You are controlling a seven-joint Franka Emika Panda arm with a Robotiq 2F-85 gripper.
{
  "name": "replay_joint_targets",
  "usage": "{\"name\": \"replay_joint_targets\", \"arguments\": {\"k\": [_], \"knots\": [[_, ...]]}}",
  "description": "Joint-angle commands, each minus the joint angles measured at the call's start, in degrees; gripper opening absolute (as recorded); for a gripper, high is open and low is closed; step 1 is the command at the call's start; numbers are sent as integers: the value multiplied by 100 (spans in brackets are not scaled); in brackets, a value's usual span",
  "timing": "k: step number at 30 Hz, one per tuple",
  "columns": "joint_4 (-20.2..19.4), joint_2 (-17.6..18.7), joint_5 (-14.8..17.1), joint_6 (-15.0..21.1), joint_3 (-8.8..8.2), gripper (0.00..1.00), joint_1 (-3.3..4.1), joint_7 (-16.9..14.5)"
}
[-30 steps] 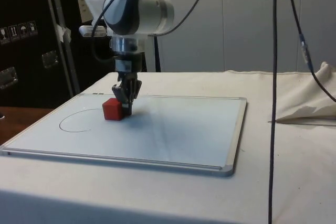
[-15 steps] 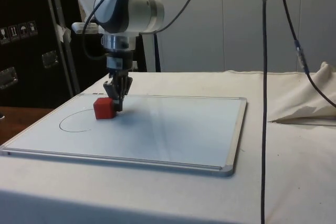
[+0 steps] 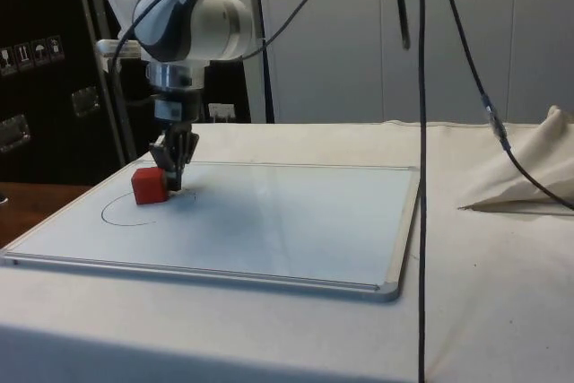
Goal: Push the cube into the marked area.
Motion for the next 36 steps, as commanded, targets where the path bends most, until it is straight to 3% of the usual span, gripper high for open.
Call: {"name": "replay_joint_targets", "arguments": {"k": [1,7,10,11,13,21,30,31,32,36], "knots": [[109,57,-17,-86,-6,0,-6,29],[395,223,-23,-155,-29,0,17,57],[401,229,-11,-149,-29,0,40,109],[395,218,0,-138,-6,0,11,40],[395,223,-6,-143,-34,0,52,160],[390,155,0,-195,-11,0,29,367],[195,-292,-57,-413,-46,0,120,590],[223,-258,-23,-390,-11,0,80,533],[189,-327,-69,-435,-46,0,132,613],[195,-481,-120,-544,-52,0,178,682]]}}
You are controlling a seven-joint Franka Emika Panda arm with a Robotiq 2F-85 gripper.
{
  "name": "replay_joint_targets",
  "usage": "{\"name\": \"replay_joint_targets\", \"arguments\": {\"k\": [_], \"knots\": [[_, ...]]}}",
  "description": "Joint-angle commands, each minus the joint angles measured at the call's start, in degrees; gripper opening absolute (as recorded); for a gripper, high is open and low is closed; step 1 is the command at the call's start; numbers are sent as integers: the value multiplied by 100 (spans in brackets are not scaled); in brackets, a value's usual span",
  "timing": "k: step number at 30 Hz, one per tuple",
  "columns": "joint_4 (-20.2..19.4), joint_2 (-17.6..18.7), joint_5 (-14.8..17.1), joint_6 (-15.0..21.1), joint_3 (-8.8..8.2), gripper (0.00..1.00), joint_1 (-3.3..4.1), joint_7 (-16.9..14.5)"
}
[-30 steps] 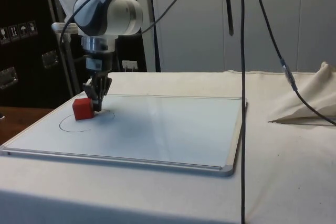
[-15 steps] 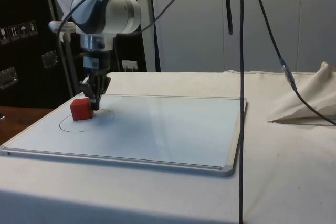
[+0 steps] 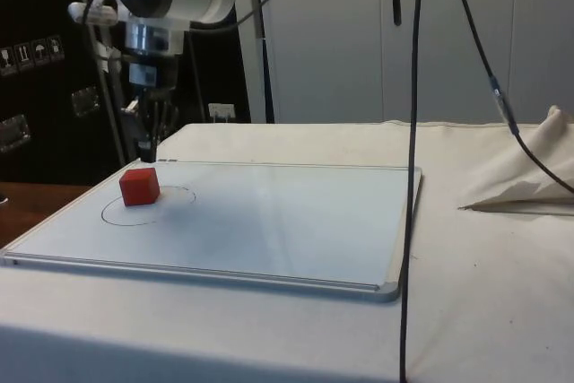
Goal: Push the cube into the marked area.
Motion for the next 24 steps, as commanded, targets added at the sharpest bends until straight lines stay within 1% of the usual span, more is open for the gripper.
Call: {"name": "replay_joint_targets", "arguments": {"k": [1,3,4,5,13,14,15,20,23,24], "knots": [[-23,-69,-57,-57,-34,0,52,74],[-17,-160,-115,-138,-29,0,69,115],[0,-103,-69,-74,0,0,29,57],[-17,-160,-115,-138,-29,0,69,115],[23,-464,-258,-378,-40,0,109,160],[23,-430,-189,-321,0,0,69,86],[29,-493,-275,-401,-40,0,109,160],[63,-653,-384,-527,-29,0,97,195],[80,-710,-430,-579,-29,0,103,201],[74,-699,-378,-527,0,0,74,143]]}}
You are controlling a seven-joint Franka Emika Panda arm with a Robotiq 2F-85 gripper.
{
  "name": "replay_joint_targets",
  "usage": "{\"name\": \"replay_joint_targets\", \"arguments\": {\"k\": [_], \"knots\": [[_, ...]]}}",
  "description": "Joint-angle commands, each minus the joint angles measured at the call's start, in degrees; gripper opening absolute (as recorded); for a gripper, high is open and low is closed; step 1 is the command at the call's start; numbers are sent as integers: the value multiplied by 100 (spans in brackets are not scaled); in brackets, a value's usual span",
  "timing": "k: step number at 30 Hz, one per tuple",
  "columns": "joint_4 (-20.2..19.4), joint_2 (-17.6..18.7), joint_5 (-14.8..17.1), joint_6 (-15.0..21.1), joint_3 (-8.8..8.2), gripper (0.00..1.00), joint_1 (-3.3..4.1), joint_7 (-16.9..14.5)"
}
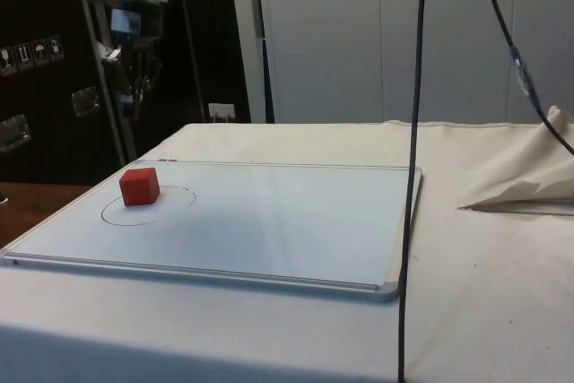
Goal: Push the cube into the marked area.
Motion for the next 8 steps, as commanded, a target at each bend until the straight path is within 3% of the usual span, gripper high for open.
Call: {"name": "replay_joint_targets", "arguments": {"k": [1,7,8], "knots": [[11,-23,-63,-63,-29,0,29,57],[0,-86,-97,-17,-29,0,52,57],[23,-57,-57,-23,0,0,17,0]]}}
